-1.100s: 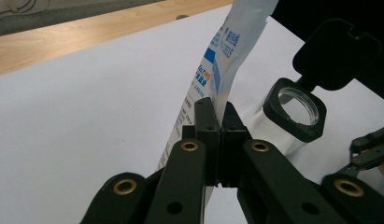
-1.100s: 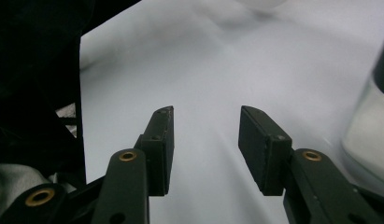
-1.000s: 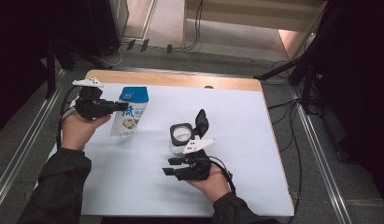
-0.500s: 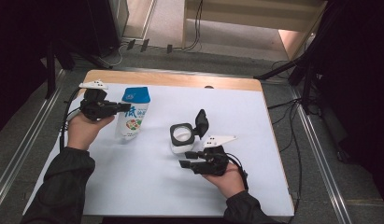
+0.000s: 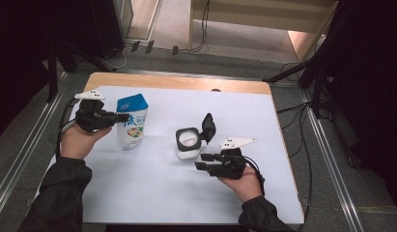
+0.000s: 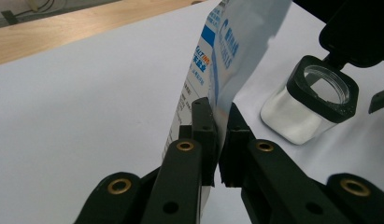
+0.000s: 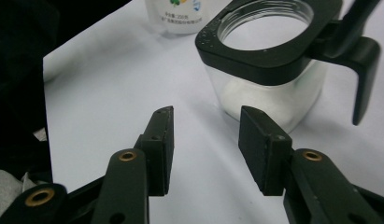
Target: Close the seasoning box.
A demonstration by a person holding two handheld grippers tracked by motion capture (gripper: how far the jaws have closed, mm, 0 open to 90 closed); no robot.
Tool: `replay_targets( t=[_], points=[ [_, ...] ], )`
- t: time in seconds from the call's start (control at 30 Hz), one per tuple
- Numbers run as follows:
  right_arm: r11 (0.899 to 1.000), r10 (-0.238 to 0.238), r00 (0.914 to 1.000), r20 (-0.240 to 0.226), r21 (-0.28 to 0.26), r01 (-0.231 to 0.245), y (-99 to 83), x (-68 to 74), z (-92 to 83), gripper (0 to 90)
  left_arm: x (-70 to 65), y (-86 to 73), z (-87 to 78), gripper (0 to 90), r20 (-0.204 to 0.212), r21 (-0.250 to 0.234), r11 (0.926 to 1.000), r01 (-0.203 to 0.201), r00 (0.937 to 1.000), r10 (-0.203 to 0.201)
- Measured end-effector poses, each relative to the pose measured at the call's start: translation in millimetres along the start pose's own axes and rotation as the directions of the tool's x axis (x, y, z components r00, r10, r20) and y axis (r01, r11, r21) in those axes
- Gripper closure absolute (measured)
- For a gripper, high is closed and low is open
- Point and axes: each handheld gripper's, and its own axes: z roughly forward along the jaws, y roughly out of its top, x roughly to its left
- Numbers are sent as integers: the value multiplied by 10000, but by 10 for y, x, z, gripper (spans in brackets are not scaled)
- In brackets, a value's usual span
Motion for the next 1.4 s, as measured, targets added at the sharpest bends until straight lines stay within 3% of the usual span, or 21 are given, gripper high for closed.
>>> replay_targets(
  t=[0.33, 0.47, 0.57, 0.77, 0.93, 1.2, 1.4],
  points=[
    [9999, 106, 9993, 345, -117, -102, 6, -113, -72, 571, -16, -109, -50, 828, 163, -23, 9999, -163, 9997, 163],
    [10000, 43, 9986, 535, -63, -40, 22, -148, -69, 572, -42, -126, -62, 676, 7, -292, 9983, -508, 9987, 508],
    [9999, 90, 9975, 694, -68, -86, 35, -181, -91, 588, -43, -136, -73, 550, -7, -245, 9986, -474, 9989, 474],
    [9975, 593, 9949, 818, -430, -560, 59, -277, -134, 611, -35, -200, -82, 440, 64, -250, 9983, -533, 9986, 535],
    [9973, 625, 9920, 1101, -453, -578, 104, -315, -169, 726, -35, -272, -80, 408, 45, -40, 9974, -717, 9974, 717],
    [9930, 1055, 9850, 1365, -666, -971, 168, -439, -175, 886, -36, -372, -68, 394, 12, 174, 9981, -594, 9982, 594],
    [9915, 1140, 9809, 1574, -802, -1023, 263, -523, -144, 900, -52, -432, -64, 391, 75, 194, 9982, -570, 9984, 569]
  ],
)
